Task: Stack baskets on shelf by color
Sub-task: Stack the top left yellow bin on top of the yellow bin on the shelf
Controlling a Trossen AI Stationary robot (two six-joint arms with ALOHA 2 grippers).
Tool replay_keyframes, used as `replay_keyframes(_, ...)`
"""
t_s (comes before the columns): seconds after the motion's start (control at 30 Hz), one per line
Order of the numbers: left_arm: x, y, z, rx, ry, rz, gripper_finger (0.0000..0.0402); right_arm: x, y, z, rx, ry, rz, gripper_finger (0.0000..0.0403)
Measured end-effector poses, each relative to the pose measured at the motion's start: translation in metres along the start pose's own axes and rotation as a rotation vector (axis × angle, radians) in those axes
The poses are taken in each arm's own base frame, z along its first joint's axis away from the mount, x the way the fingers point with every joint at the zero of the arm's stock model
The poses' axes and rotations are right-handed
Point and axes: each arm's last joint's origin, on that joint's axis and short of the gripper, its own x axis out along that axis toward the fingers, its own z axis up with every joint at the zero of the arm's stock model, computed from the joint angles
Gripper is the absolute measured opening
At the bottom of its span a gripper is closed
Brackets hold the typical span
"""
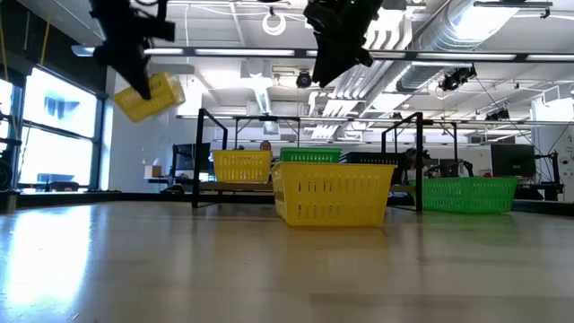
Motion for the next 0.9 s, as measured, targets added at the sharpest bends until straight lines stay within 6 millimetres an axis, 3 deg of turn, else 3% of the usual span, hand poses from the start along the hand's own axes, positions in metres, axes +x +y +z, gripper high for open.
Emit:
replay_keyframes(0.43, -0.064, 0.042, 0.028, -0.135, -0.239, 0.040, 0.0000, -0.007, 0.024, -0.014, 0.118, 0.010, -0.073, 0.0096)
replay_keyframes(0.7, -0.082, 0.046, 0.054, -0.114, -0.342, 0.043, 0.0000, -0.012, 0.035, -0.026, 0.183, 0.054, -0.119, 0.0096)
replay_keyframes(0.9, -0.083, 0.039, 0.080, -0.076, -0.350, 0.030, 0.0000, -0.015, 0.043, -0.031, 0.209, 0.038, -0.142, 0.0096)
